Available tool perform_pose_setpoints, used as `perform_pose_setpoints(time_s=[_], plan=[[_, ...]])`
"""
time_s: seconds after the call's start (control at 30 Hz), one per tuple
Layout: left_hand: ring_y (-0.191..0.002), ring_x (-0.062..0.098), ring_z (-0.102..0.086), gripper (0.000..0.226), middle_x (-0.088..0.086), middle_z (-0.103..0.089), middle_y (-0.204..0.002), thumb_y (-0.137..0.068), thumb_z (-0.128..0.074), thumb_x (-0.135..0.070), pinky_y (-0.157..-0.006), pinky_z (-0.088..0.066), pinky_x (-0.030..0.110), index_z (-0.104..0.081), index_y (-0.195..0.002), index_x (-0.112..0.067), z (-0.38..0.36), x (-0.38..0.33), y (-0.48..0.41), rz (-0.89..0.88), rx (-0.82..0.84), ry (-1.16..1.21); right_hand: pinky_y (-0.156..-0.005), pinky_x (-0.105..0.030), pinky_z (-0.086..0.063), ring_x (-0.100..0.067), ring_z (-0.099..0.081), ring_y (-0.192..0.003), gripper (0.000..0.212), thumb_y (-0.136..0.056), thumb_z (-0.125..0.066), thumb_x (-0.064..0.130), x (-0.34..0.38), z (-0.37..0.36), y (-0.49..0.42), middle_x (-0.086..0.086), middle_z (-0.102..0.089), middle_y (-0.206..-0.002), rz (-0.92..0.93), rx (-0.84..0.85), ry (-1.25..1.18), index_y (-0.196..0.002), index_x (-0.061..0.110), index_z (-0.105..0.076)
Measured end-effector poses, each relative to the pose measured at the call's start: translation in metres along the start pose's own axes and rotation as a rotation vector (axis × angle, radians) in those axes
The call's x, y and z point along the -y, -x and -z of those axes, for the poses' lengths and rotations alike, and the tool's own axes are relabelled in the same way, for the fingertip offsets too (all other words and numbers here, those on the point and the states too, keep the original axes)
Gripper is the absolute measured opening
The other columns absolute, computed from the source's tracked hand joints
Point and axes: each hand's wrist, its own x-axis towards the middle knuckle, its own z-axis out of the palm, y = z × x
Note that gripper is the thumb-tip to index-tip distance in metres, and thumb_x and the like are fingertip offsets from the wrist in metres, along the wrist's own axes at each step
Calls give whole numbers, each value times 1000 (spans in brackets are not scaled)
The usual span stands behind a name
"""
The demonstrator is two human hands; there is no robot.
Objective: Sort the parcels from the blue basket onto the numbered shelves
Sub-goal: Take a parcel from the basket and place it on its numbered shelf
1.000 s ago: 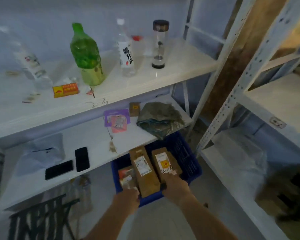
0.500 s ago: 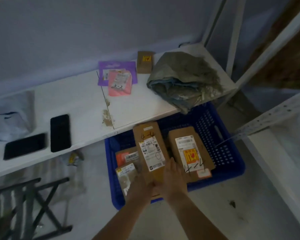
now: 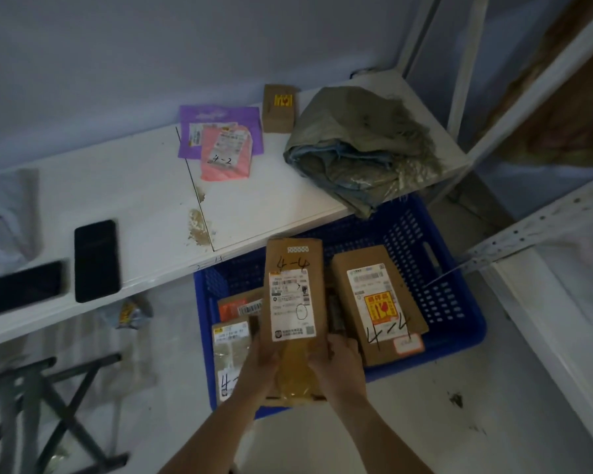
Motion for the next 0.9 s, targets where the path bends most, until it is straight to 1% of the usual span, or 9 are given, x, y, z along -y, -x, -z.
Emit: perform_pose_setpoints(time_s=[0.07,0.13,0.23,0.37,0.43,0.5,0.6,0.7,0.9], plan=[[-117,26,-51,32,-3,-48,-123,-98,-41,-18,-95,-48,42,-32,-126,-32,7,-10,21,-14,12,95,-104,-40,-40,-19,-40,-122,33,-87,-59,19,6,3,14,3,-34,-128,60,-13,-132,-113,28,-42],[-107,22,-57,34,-2,-51,-123,-98,-42,-16,-76,-57,28,-32,-127,-32,11,-18,40,-71,-4,134,-99,-38,-44,-17,-43,-117,37,-87,-59,9,16,9,30,5,-34,-126,86,6,-277,-109,29,-37],[-102,14,-60,46,-1,-53,-127,-90,-56,-33,-60,-56,16,-34,-130,-33,15,-36,75,-180,-7,132,-95,-42,-50,-11,-53,-106,45,-85,-60,2,33,27,62,11,-48,-116,115,63,-514,-109,31,-34],[-105,0,-54,56,-4,-44,-141,-95,-48,-26,-69,-51,8,-19,-142,-38,12,-72,126,-331,-29,-24,-98,-30,-43,-8,-48,-116,71,-79,-72,6,50,66,116,15,-46,-124,246,-10,-526,-130,30,-29],[-114,-3,-51,51,-9,-43,-142,-97,-47,-29,-88,-48,12,-21,-137,-49,7,-95,155,-462,-50,-125,-99,-26,-40,-6,-43,-121,85,-78,-75,23,61,88,143,11,-40,-138,326,-127,-459,-144,27,-22],[-122,3,-48,47,-8,-42,-143,-95,-43,-43,-103,-44,25,-20,-135,-53,-2,-121,189,-541,-58,-258,-99,-28,-39,-3,-38,-118,85,-82,-69,36,74,115,172,9,-32,-146,398,-270,-351,-148,28,-15],[-128,19,-47,57,-1,-42,-144,-88,-37,-61,-104,-43,40,-8,-137,-58,-13,-161,242,-679,-133,-398,-109,-35,-37,-7,-37,-129,82,-84,-58,50,98,160,224,10,-27,-151,525,-435,-309,-146,40,-5],[-131,-7,-34,63,-28,-30,-143,-66,-23,-90,-111,-34,31,1,-123,-78,-30,-216,311,-925,-151,-317,-107,-36,-41,-5,-40,-130,77,-79,-45,70,122,215,290,17,-29,-150,692,-596,-348,-143,49,-8],[-125,-6,-36,58,-29,-32,-138,-83,-41,-56,-109,-35,26,-11,-131,-62,-41,-307,501,-1273,-72,-224,-110,-34,-37,2,-32,-133,69,-80,-37,72,157,320,453,23,-26,-148,991,-927,-384,-142,53,-13]])
